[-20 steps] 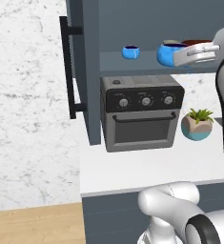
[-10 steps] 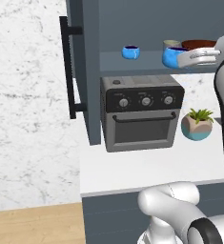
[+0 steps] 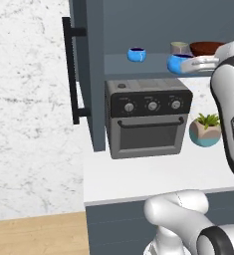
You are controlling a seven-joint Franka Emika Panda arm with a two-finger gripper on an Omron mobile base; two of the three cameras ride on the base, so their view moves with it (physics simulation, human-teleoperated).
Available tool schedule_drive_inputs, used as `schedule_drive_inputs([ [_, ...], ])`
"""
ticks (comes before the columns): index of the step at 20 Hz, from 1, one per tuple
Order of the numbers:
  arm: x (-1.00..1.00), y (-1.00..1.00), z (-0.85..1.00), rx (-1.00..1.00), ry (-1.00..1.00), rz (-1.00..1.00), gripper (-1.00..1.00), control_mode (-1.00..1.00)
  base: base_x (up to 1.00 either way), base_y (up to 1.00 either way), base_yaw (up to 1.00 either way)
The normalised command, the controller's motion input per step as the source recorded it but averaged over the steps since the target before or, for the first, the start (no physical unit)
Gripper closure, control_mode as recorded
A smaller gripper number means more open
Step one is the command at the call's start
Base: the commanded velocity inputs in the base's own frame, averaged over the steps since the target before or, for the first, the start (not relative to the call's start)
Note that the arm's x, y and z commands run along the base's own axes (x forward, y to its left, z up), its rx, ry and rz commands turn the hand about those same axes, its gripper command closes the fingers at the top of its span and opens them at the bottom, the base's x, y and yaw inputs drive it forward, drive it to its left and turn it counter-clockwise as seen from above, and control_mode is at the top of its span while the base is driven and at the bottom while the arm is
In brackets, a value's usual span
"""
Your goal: Gather all objects into one cabinet and sort the glasses and bowls to opposite sides.
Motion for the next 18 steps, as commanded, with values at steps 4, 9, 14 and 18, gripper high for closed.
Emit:
schedule_drive_inputs([
  [4,0.71,0.0,0.0,0.0,-0.02,0.0,1.0,-1.0,0.0,0.0,0.0],
  [9,0.73,0.0,-0.13,0.0,0.0,0.0,1.0,-1.0,0.0,0.0,0.0],
  [14,0.77,0.0,-0.2,0.0,0.0,0.0,1.0,-1.0,0.0,0.0,0.0],
  [18,0.77,0.0,-0.04,0.0,0.0,0.0,1.0,-1.0,0.0,0.0,0.0],
])
